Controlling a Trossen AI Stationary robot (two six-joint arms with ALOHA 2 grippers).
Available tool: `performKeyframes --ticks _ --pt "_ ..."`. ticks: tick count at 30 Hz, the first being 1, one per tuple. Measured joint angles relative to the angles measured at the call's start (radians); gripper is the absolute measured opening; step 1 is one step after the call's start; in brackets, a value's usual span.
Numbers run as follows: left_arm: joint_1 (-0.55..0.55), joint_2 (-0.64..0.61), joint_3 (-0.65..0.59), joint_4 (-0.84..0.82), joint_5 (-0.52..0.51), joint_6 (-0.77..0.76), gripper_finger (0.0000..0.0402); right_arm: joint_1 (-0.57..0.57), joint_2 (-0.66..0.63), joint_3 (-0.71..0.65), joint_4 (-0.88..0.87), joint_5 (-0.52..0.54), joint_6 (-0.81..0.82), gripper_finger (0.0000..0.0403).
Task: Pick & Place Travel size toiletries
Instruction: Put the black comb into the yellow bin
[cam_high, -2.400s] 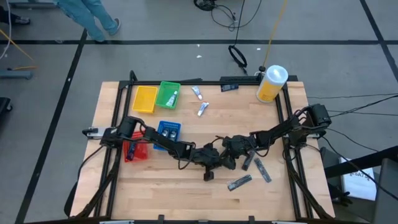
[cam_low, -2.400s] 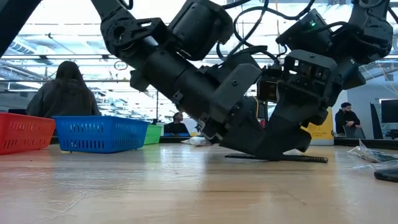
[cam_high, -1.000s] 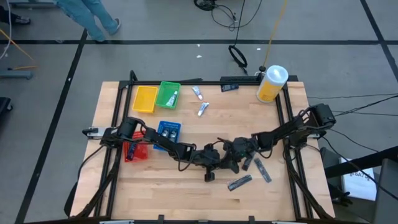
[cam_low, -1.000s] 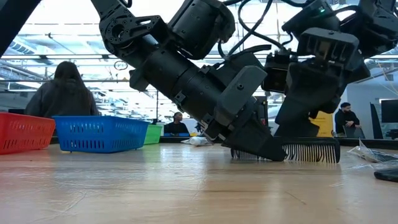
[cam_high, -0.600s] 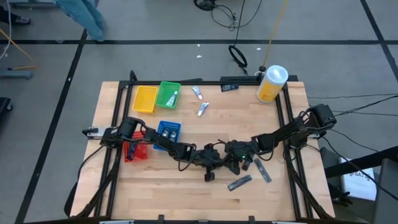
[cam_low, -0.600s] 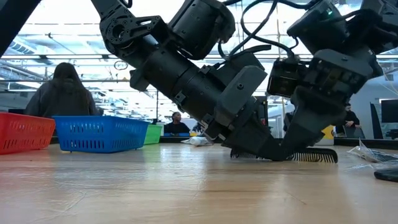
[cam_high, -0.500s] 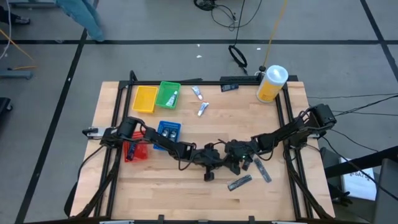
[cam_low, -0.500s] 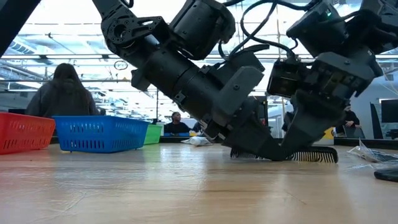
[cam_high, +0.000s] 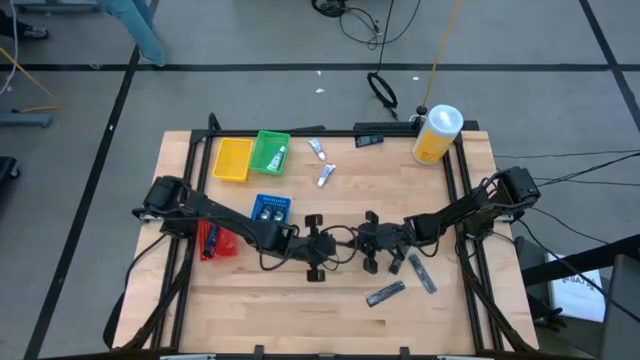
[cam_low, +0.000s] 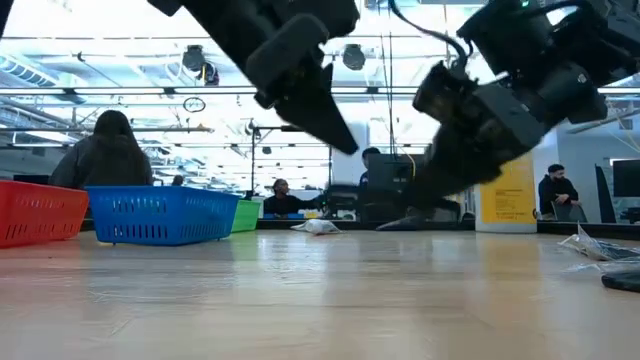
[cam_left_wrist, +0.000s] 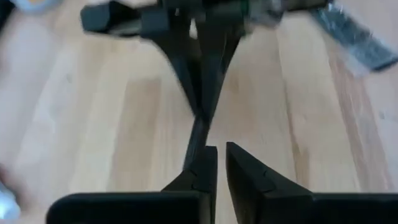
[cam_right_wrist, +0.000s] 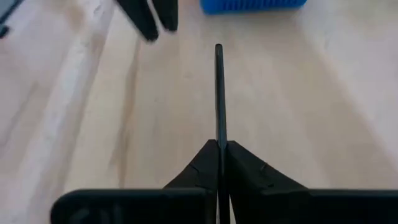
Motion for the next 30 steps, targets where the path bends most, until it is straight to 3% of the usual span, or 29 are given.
performKeyframes --ticks 4,11,14,18,27,30 --pt "0.011 0.008 0.001 0.044 0.0 0.066 0.007 0.002 0.0 0.021 0.006 0.021 -0.093 0.0009" --pt "0.042 0.101 0.0 0.04 -0.069 0.074 0.0176 0.018 0.0 0.04 0.013 0.036 -0.138 0.001" --pt "0.045 0.115 0.001 0.036 -0.077 0.067 0.0191 0.017 0.0 0.04 0.011 0.036 -0.136 0.001" --pt "0.032 0.113 0.001 0.033 -0.092 0.065 0.0159 0.018 0.0 0.04 0.007 0.034 -0.137 0.001" --pt "0.002 0.106 0.002 -0.006 -0.12 0.041 0.0016 0.018 0.0 0.04 0.006 0.034 -0.142 0.0013" --pt "-0.01 0.093 0.003 -0.028 -0.146 0.035 0.0009 0.018 0.0 0.041 0.012 0.034 -0.131 0.0033"
